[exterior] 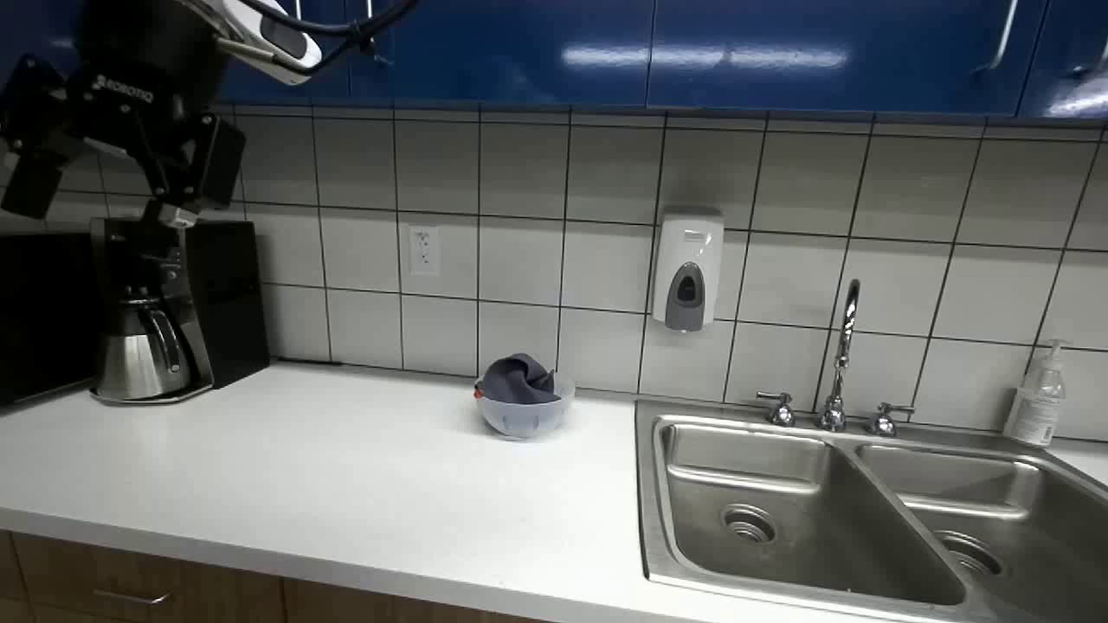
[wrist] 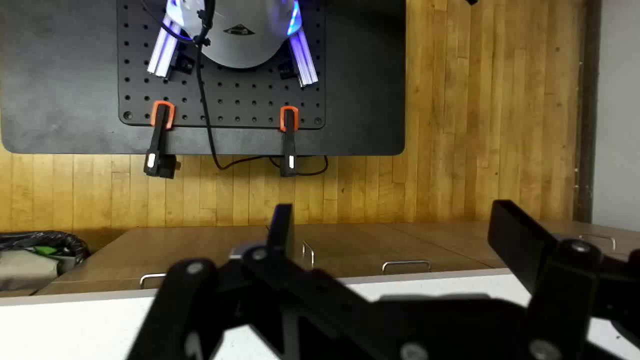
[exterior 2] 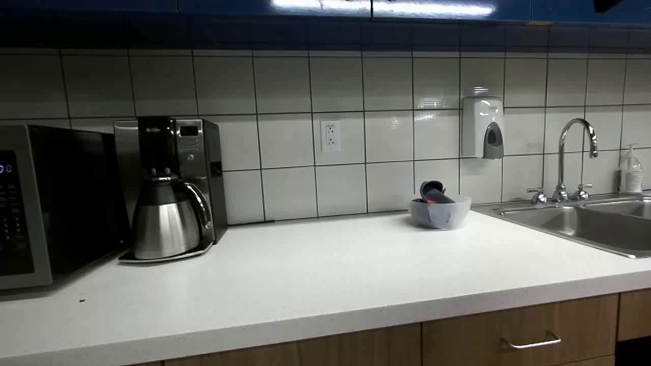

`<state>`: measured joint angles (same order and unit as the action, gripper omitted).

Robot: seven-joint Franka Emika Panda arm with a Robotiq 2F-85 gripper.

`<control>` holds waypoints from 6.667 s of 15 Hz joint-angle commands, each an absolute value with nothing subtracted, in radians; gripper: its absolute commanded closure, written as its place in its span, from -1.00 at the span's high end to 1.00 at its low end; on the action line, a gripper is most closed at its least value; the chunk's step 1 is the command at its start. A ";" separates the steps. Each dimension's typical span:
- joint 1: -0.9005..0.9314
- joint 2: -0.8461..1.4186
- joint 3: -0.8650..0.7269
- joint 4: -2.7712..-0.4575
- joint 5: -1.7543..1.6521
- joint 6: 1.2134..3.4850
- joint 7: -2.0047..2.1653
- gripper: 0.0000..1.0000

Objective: Take the towel out of the bowl.

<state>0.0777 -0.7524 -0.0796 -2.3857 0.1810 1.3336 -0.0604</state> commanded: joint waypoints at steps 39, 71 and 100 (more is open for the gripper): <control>-0.107 -0.135 -0.249 -2.416 -0.045 2.255 -0.355 1.00; -0.223 0.587 -0.072 -1.587 0.191 2.374 -0.265 1.00; -0.183 0.729 -0.056 -1.489 0.081 2.547 -0.182 1.00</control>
